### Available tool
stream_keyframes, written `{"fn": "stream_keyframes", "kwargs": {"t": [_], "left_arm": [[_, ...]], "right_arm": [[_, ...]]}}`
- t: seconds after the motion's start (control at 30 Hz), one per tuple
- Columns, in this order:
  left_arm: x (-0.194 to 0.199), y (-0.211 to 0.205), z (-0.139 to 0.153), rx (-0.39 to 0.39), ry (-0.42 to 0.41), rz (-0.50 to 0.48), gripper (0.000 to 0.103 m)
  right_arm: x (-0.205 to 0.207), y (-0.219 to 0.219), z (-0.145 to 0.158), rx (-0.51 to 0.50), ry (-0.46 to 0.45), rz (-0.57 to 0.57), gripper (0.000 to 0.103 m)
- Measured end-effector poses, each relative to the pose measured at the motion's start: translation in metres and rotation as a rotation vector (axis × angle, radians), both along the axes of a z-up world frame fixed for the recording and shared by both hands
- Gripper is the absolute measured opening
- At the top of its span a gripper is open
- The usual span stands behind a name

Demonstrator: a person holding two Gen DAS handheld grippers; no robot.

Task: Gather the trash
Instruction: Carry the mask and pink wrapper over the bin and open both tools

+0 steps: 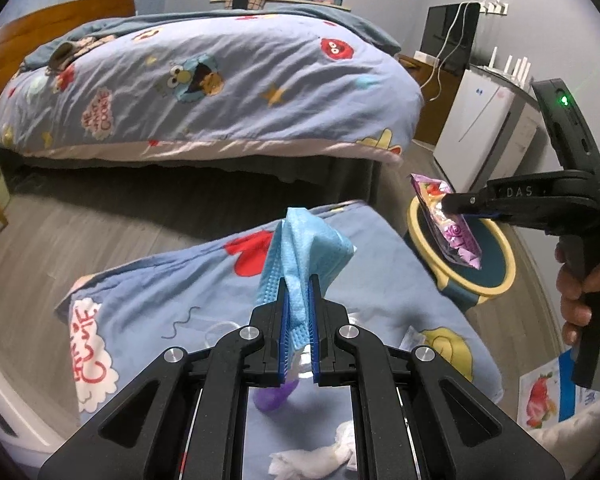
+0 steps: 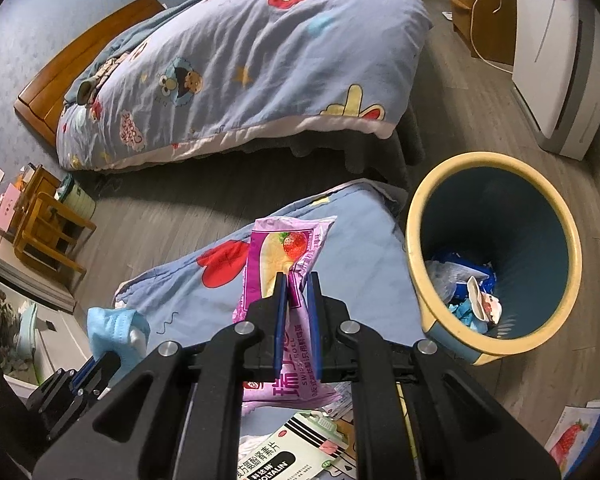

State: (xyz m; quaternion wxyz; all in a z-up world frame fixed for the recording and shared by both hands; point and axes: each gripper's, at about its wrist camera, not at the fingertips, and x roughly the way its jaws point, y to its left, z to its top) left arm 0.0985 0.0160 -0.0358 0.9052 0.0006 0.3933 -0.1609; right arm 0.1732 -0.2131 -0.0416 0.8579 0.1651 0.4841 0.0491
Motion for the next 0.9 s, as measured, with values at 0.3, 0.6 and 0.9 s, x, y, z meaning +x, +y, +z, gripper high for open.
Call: {"fn": "stream_keyframes", "kwargs": {"t": [0.3, 0.6, 0.9], "left_arm": [[0.002, 0.002, 0.01, -0.042, -0.02, 0.009, 0.009], [0.005, -0.018, 0.021, -0.049, -0.05, -0.017, 0.009], [0.015, -0.07, 0.015, -0.008, -0.056, -0.083, 0.009]], "right_arm": [[-0.003, -0.008, 0.005, -0.008, -0.01, -0.012, 0.01], [-0.005, -0.033, 0.009, 0.017, -0.029, -0.058, 0.01], [-0.003, -0.08, -0.008, -0.018, -0.017, -0.119, 0.01]]}}
